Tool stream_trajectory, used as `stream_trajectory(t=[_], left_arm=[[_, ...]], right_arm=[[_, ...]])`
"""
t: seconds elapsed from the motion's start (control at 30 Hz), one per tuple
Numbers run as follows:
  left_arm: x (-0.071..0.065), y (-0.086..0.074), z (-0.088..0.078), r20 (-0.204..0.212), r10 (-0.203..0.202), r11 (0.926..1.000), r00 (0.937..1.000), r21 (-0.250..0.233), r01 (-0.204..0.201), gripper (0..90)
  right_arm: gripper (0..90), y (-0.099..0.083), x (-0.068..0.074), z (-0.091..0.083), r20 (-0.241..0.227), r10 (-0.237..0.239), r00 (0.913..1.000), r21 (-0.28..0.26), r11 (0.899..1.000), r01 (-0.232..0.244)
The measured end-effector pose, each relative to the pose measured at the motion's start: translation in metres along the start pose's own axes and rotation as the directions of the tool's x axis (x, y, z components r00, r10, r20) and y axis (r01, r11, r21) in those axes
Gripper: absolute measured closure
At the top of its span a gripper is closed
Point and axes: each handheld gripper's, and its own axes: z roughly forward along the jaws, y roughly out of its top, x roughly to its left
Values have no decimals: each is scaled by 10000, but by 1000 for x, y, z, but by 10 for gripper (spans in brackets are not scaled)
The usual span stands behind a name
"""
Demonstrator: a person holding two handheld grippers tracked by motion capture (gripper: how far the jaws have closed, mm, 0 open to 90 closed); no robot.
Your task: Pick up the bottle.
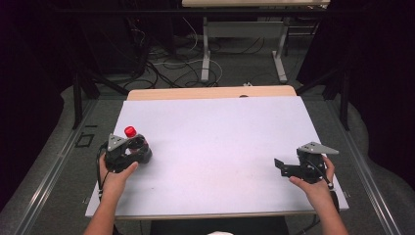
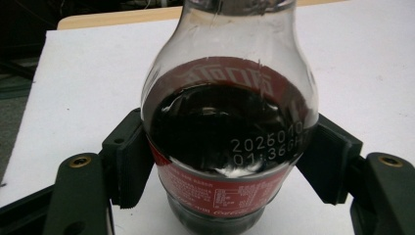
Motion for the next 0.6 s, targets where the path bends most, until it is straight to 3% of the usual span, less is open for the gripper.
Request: stream_trajectory(t=[0.33,0.6], left_arm=[[1,3,-10,23,-108,9999,9999,-40,108,302],[-2,5,-19,215,97,9999,9997,62,-98,302]], right_arm=[[70,-1,-1,2,68,-84,9999,-86,9999,85],[70,-1,0,1,-40,-31,10000,86,10000,31]])
